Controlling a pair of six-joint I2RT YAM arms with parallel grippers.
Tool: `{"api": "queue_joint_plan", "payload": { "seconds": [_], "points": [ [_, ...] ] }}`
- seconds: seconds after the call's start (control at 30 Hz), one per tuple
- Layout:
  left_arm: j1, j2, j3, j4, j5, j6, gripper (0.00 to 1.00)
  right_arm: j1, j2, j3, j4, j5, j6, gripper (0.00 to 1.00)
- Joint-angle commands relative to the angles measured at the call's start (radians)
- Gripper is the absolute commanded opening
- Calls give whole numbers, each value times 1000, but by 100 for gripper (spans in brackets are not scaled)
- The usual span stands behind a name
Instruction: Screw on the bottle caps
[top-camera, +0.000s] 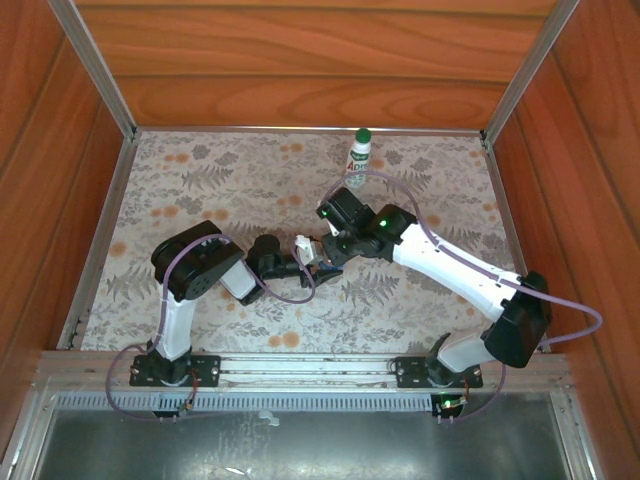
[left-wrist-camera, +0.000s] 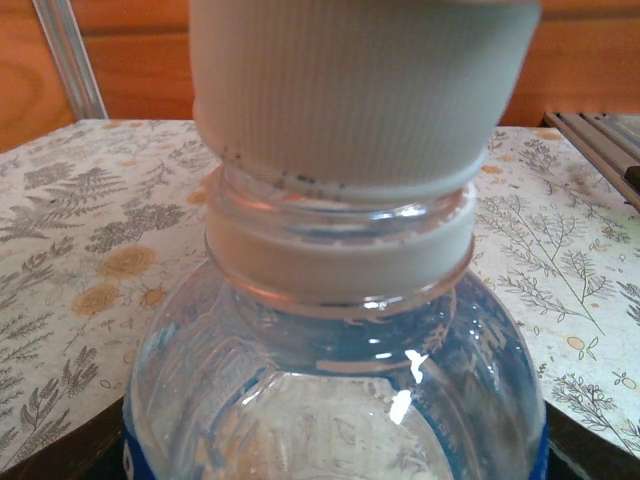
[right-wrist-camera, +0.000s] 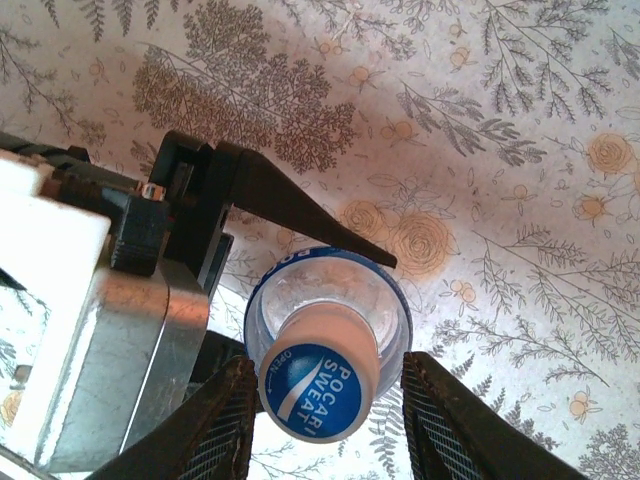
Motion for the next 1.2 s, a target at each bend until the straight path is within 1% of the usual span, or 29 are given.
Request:
{"api": "queue_joint_plan", "payload": {
  "seconds": [0.0,0.1,0.27,0.47,0.93,1.17],
  "points": [
    [-1,19,-1,5,25,-3,65,13,29,27,-33,24,-30,46],
    [0,20,-1,5,22,-3,65,18,48,37,-43,31,-36,45],
    [-1,20,-2,5,23,-3,65,20,53,46,-51,47,-27,36],
    [1,21,-1,5,25,-3,65,19,37,47,-42,36,-22,32],
    [2,22,2,5,28,-3,65,14,5,48,-24,29,41,30],
    [1,23,2,5,29,-3,65,6,-2,54,-17,-7,54,29]
  ]
}}
